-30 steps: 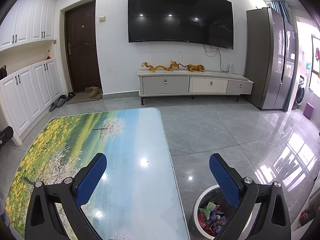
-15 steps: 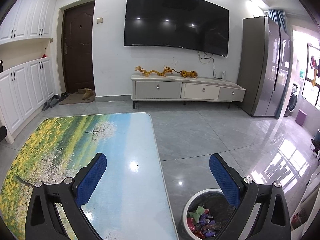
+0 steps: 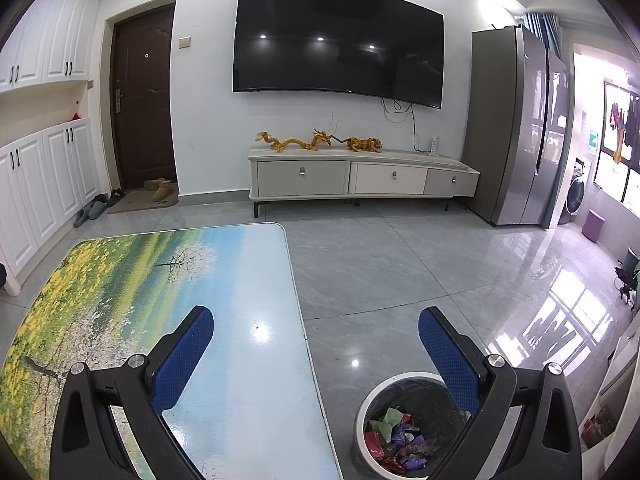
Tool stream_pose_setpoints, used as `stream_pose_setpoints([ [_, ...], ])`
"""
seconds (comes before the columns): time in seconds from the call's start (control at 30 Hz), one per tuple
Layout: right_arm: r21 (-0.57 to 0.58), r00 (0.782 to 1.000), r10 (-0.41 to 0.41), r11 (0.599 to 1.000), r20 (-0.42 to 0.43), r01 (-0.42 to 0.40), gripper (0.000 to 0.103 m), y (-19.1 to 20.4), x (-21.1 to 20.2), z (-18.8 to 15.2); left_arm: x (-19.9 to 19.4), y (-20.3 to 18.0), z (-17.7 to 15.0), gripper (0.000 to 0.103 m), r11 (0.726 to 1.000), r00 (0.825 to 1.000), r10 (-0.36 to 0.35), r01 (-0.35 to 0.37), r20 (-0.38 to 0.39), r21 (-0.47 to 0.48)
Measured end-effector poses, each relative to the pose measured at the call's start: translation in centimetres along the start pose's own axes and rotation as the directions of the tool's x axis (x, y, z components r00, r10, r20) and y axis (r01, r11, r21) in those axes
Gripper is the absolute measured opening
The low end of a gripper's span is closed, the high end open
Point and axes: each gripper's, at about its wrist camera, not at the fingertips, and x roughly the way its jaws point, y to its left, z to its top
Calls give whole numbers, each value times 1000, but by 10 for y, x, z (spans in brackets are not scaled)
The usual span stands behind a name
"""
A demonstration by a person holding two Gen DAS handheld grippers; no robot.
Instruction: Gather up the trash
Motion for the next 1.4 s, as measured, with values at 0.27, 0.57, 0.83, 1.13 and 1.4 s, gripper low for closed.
stream_pose_setpoints([
  [0.27,-5,1000,-5,1000,-1,5,103,2,0,-3,1,4,-3,103,1000,1000,5,-5,-1,-11],
  [0.57,-16,1000,-1,1000,4,2,103,4,0,-3,1,5,-3,103,1000,1000,-1,1,1,-9],
  [0.83,-20,1000,1,1000,1,-1,103,7,0,-4,0,6,-4,103,1000,1000,-13,13,-5,-8],
  [1.13,-29,1000,5,1000,-1,-5,103,8,0,-5,2,10,-5,103,1000,1000,-14,14,-9,-22],
  [1.4,-33,1000,6,999,0,-6,103,10,-1,-5,4,11,-4,103,1000,1000,-19,19,-13,-17],
])
